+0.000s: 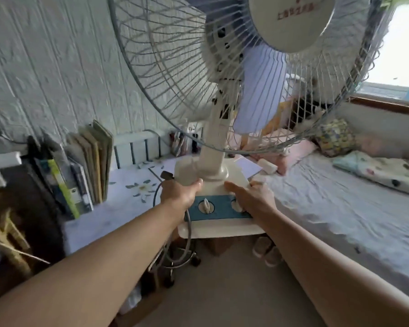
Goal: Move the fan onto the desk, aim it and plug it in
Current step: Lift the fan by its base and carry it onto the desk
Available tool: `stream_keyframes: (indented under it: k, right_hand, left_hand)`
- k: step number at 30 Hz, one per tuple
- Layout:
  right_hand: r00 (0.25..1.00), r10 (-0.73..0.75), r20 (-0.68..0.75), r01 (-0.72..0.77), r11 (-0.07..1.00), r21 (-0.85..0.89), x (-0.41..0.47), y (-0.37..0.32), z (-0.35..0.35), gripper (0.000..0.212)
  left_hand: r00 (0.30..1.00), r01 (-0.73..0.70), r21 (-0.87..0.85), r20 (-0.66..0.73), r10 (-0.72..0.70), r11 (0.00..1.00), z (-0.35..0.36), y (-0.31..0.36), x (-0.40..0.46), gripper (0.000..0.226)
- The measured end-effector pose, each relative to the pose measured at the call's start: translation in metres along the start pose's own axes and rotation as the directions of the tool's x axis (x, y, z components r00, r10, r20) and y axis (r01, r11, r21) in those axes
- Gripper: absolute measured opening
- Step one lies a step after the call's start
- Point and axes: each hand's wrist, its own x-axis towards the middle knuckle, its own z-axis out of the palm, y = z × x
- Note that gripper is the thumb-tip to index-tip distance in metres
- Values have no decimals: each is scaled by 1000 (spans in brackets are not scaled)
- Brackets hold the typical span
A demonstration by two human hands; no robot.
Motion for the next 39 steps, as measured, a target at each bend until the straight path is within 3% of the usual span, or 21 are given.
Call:
stream_keyframes:
  k: [6,13,27,39]
  right_hand:
    - [998,-37,41,36,999,3,74,-31,62,59]
    - [993,-70,93,73,997,-28,161,-49,138,63]
    - [957,-133,257,163,982,-99,291,-5,243,59]
    - [935,-110,337,144,986,-80,360,38,302,70]
  left_hand:
    - [997,35,-13,-62,-35,999,-6,-3,92,73]
    - [985,110,10,-133,-108,994,2,-14,197,74]
    - [932,259,-25,-258,-256,966,67,-84,326,77]
    - [886,352,-47,-305,-349,935,123,-138,391,80]
